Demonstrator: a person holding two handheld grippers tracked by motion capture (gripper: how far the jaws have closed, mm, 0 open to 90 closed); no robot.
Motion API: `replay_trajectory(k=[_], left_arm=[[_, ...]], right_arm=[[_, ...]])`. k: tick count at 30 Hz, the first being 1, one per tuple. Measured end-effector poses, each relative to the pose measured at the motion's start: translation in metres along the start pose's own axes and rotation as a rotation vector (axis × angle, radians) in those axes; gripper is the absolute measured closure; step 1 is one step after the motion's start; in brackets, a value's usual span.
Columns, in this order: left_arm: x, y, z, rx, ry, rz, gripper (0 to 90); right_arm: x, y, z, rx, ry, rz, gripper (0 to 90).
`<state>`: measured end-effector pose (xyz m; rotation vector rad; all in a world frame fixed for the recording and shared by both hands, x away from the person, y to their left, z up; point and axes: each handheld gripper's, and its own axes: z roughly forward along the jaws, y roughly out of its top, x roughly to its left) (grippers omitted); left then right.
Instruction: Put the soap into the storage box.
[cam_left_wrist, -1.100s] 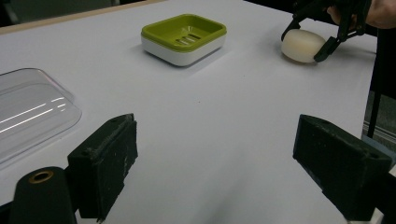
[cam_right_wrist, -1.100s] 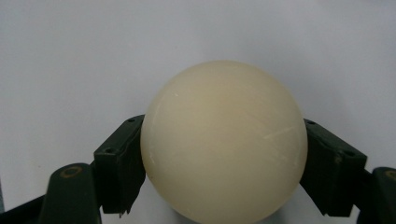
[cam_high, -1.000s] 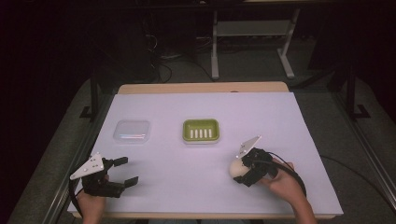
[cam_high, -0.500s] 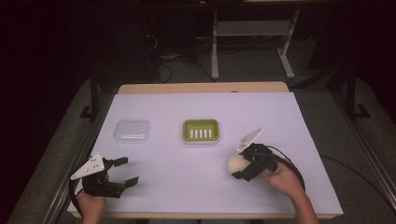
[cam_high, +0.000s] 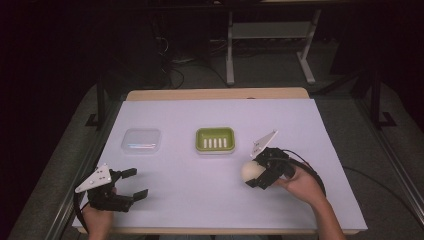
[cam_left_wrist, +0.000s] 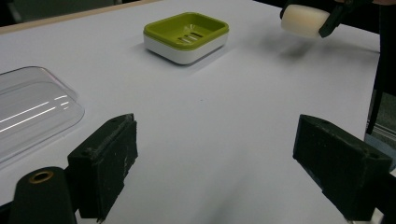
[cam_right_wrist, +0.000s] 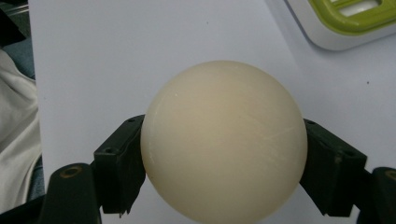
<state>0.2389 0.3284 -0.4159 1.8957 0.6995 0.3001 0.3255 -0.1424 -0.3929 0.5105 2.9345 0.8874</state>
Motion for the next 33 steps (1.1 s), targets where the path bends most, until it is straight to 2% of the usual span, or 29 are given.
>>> replay_trajectory(k=[6,15,24,33], left_arm=[[0.000,0.000,0.000,-0.004,0.001,-0.002,13.1],[0.001,0.000,-0.001,-0.003,0.003,0.009,13.1],[0.000,0.000,-0.001,-0.005,0.003,0.000,13.1],[0.000,0.000,-0.001,-0.009,0.003,-0.003,13.1]], right_arm=[[-0.003,0.009,-0.007,-0.016,0.014,-0.005,23.2],[-0.009,0.020,-0.007,-0.021,0.030,-0.014,23.2],[-0.014,0.035,-0.010,-0.028,0.052,-0.029,23.2],[-0.018,0.048,-0.014,-0.047,0.047,-0.040,23.2]])
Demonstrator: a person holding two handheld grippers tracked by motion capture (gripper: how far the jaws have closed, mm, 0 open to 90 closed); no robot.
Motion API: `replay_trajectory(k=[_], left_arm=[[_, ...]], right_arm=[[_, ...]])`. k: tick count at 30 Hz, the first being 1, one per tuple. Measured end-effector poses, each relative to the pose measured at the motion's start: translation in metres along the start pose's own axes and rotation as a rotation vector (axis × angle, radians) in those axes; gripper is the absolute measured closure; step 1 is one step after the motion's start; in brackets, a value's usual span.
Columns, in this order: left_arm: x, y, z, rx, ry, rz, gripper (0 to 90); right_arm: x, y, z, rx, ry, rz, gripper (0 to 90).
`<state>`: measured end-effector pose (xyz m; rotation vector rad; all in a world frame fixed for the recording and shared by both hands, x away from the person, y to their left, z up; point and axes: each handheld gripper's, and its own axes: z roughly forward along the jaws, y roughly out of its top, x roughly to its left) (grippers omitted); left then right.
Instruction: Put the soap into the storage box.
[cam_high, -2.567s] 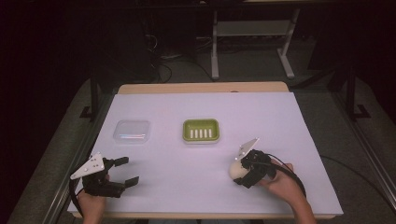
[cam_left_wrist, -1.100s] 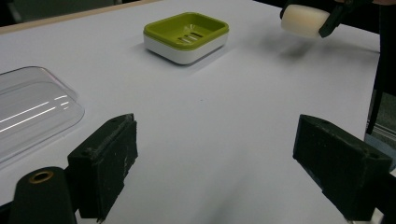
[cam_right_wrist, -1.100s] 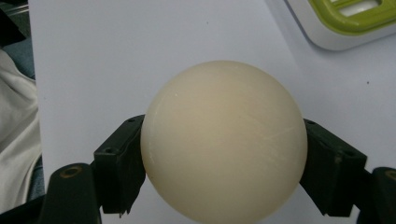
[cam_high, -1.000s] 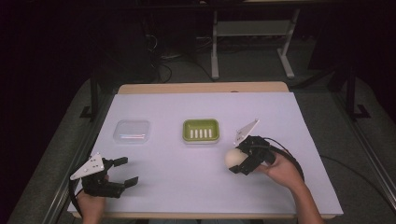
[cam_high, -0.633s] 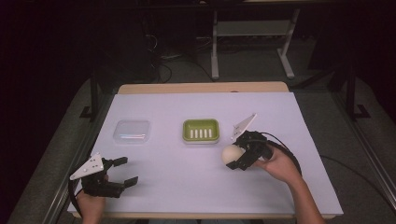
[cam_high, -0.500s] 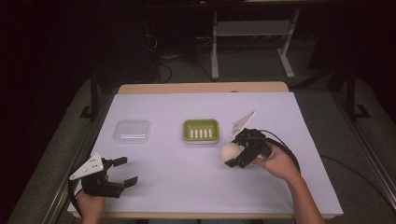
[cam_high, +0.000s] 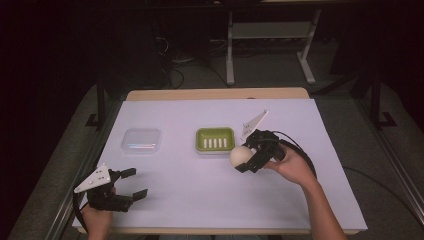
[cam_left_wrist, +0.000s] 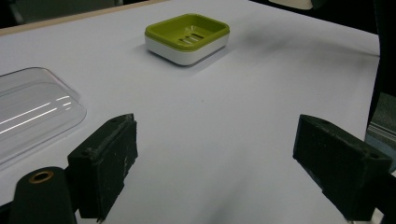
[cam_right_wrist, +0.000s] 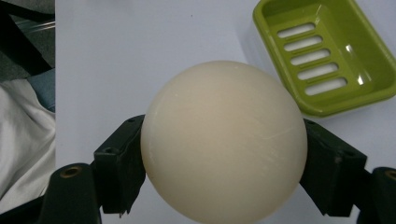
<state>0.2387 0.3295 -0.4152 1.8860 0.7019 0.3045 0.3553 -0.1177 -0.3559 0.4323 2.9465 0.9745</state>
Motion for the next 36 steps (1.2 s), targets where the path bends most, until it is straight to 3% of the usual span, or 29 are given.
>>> replay_trajectory(k=[16,36], left_arm=[[0.001,0.000,-0.001,-0.003,0.001,-0.003,13.1],[0.002,0.000,-0.001,-0.006,0.001,-0.002,13.1]], right_arm=[[-0.018,0.021,-0.003,-0.005,0.020,0.009,23.2],[-0.027,0.060,0.006,0.029,0.021,-0.057,23.2]])
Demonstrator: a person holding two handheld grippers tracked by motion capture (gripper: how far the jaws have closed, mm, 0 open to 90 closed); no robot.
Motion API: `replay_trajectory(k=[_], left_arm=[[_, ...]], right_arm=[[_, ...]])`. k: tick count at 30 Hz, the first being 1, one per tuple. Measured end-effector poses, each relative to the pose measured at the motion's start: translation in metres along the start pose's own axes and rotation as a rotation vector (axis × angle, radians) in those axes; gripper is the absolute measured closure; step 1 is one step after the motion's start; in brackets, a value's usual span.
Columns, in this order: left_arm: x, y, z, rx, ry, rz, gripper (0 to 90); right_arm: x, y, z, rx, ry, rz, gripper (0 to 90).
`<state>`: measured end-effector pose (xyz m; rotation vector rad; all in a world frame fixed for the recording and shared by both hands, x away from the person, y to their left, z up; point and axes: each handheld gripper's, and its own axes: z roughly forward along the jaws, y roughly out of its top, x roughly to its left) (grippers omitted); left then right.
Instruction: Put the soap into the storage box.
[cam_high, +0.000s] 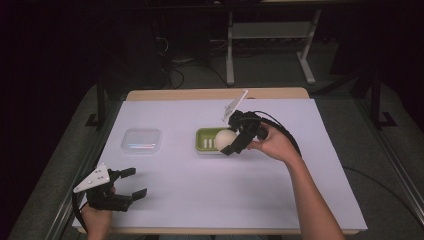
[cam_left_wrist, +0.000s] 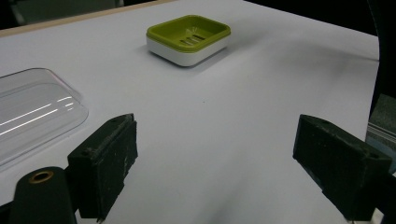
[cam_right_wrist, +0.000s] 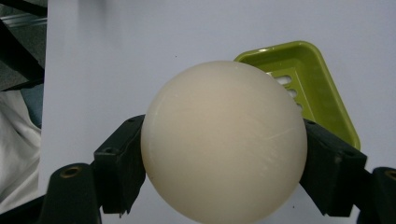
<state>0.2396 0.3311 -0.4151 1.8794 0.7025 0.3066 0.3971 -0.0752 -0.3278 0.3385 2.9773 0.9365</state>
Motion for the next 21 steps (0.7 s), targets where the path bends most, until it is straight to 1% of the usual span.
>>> replay_trajectory(k=[2,5,6,8,9,10,16,20,21], left_arm=[[0.000,0.000,0.000,-0.001,0.000,0.000,13.1],[0.001,0.000,-0.001,0.001,0.001,0.002,13.1],[0.001,0.000,-0.001,0.001,0.001,0.002,13.1],[0.001,0.000,-0.001,0.004,0.001,0.008,13.1],[0.001,0.000,0.000,0.007,0.001,0.009,13.1],[0.001,0.000,0.000,0.005,0.001,0.005,13.1],[0.001,0.000,-0.001,0.002,0.002,0.002,13.1],[0.001,0.000,-0.001,0.000,0.002,-0.001,13.1],[0.001,0.000,-0.001,0.001,0.002,-0.001,13.1]], right_arm=[[-0.002,0.004,0.001,0.000,0.006,0.003,23.2],[-0.007,0.009,0.002,0.006,0.000,-0.011,23.2],[-0.008,0.011,0.002,0.006,0.002,-0.007,23.2],[-0.011,0.014,0.002,-0.006,0.003,-0.009,23.2],[-0.013,0.016,0.002,0.001,0.003,0.002,23.2],[-0.014,0.018,0.003,0.006,-0.002,0.002,23.2],[-0.021,0.032,0.005,0.024,-0.018,-0.014,23.1],[-0.024,0.038,0.009,0.022,-0.012,-0.022,23.2],[-0.025,0.038,0.010,0.022,-0.006,-0.017,23.2]])
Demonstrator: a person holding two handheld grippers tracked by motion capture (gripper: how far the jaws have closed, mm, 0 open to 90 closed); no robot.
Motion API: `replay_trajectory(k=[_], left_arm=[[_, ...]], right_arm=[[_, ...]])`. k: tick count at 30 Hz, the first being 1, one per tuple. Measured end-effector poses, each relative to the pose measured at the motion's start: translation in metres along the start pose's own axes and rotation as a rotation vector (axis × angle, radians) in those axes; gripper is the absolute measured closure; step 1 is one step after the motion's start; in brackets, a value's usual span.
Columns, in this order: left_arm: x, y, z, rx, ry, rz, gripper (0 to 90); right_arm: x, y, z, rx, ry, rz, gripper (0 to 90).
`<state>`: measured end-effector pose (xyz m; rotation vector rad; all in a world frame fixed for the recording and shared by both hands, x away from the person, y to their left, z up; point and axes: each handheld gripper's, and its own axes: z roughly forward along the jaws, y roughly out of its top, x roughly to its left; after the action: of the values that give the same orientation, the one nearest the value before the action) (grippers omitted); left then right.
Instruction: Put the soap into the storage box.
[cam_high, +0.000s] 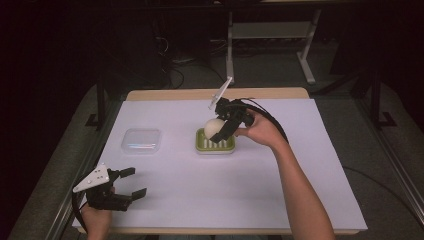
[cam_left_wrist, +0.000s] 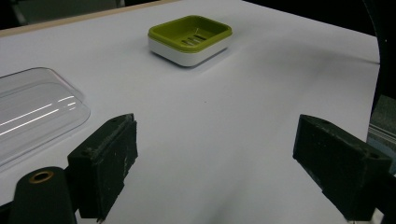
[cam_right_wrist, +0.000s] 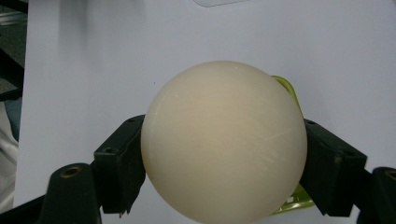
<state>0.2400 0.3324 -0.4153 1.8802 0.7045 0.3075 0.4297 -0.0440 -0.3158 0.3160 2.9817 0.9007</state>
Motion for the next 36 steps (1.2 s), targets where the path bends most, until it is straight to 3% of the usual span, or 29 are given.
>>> replay_trajectory(k=[8,18,36], left_arm=[[0.001,0.000,0.000,0.000,0.000,0.001,13.1],[0.000,0.000,0.000,-0.001,0.000,-0.003,13.1],[0.000,0.000,0.000,-0.005,0.000,-0.002,13.1]], right_arm=[[-0.007,0.000,0.017,0.037,-0.001,0.002,23.2],[-0.014,0.000,0.030,0.041,0.001,0.023,23.2],[-0.031,-0.006,0.043,0.057,-0.013,0.077,23.2]])
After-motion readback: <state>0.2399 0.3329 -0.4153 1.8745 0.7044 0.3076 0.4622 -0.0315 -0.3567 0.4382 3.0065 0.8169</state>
